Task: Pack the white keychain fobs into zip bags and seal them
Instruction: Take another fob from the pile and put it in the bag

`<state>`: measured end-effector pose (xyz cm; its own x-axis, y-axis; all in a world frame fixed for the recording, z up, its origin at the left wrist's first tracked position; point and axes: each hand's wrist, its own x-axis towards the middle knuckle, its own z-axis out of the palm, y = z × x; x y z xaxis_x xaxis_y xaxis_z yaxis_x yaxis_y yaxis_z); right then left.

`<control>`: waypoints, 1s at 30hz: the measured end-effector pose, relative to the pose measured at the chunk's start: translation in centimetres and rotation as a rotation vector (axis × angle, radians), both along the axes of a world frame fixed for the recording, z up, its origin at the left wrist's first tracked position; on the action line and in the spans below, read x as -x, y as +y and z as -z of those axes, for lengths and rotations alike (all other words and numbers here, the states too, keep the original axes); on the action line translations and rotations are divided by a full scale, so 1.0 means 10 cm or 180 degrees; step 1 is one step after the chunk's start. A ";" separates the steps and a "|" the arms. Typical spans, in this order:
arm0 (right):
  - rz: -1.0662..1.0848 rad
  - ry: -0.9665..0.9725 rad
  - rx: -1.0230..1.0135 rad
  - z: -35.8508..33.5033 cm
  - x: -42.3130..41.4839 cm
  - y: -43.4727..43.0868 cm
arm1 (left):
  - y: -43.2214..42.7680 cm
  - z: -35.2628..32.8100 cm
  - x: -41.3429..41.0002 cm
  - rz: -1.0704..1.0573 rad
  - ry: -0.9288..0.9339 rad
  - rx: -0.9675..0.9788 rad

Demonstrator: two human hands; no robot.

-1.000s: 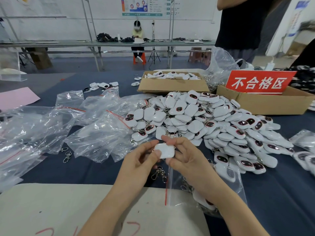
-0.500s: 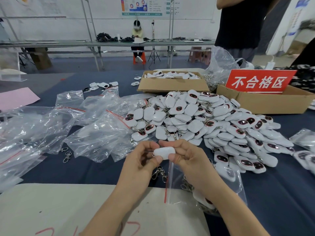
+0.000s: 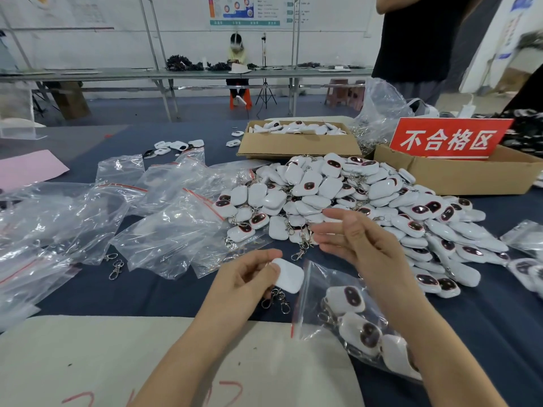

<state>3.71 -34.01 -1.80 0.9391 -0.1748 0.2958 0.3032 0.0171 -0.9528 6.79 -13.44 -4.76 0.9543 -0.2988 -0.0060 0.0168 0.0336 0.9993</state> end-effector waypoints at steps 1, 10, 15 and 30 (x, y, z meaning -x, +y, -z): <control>0.0120 0.0033 0.0115 0.00 0.01 -0.04 | -0.01 -0.01 0.02 0.0027 -0.0068 -0.0111; 0.0192 0.1019 0.2715 0.15 0.03 -0.17 | -0.04 -0.02 0.08 0.0113 -0.0643 -0.0706; 0.0131 0.0988 0.2462 0.17 0.02 -0.18 | 0.09 -0.02 0.01 0.0185 -0.1920 -0.1686; -0.0001 0.0966 0.2027 0.18 -0.03 -0.12 | -0.15 -0.02 0.24 0.0663 -0.1647 -0.1266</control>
<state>4.04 -35.26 -3.61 0.9964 -0.0544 0.0654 0.0226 -0.5719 -0.8200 4.40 -14.98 -4.58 0.7868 -0.5458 0.2881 -0.4999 -0.2898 0.8162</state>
